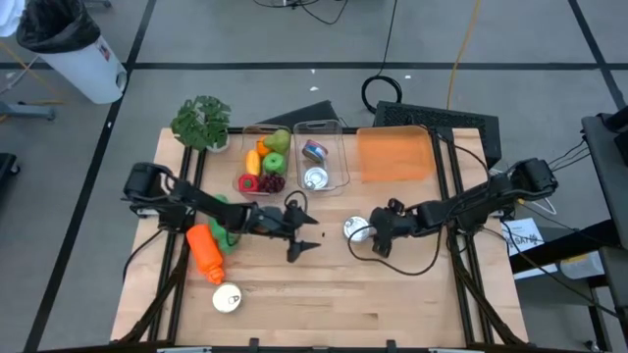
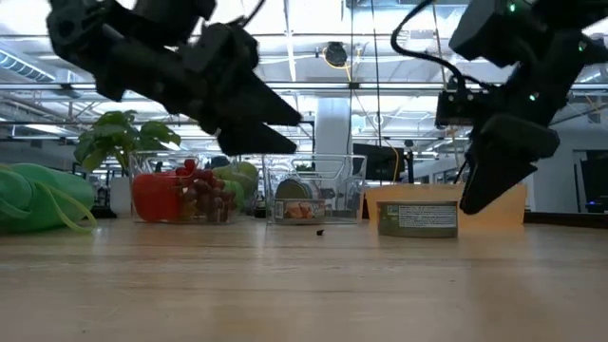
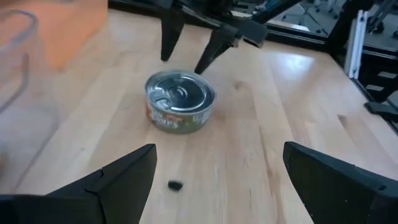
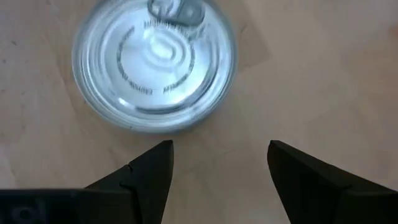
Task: Pick & Place Food Item
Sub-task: Put the green tuna can into the right transparent bin
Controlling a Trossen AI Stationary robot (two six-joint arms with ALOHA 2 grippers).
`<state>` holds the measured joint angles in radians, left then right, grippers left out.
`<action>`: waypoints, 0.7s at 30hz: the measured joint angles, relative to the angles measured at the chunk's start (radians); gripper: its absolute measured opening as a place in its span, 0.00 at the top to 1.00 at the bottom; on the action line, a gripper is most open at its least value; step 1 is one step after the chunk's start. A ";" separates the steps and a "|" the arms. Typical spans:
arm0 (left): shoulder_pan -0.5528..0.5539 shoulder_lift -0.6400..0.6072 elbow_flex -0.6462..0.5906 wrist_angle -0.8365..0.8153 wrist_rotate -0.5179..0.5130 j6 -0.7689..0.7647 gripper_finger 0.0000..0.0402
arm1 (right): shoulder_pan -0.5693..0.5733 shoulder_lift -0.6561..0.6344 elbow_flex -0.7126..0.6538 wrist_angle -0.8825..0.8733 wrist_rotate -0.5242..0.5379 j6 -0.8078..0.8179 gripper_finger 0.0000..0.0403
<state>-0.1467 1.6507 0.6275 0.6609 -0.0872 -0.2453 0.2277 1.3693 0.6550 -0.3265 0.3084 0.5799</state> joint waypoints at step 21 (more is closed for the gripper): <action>0.028 0.188 0.159 -0.013 -0.019 -0.108 0.10 | -0.086 0.193 -0.173 0.838 -0.267 -0.239 0.39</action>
<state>-0.1188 1.8388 0.7864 0.6482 -0.1059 -0.3530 0.1415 1.5619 0.4822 0.5119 0.0409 0.3410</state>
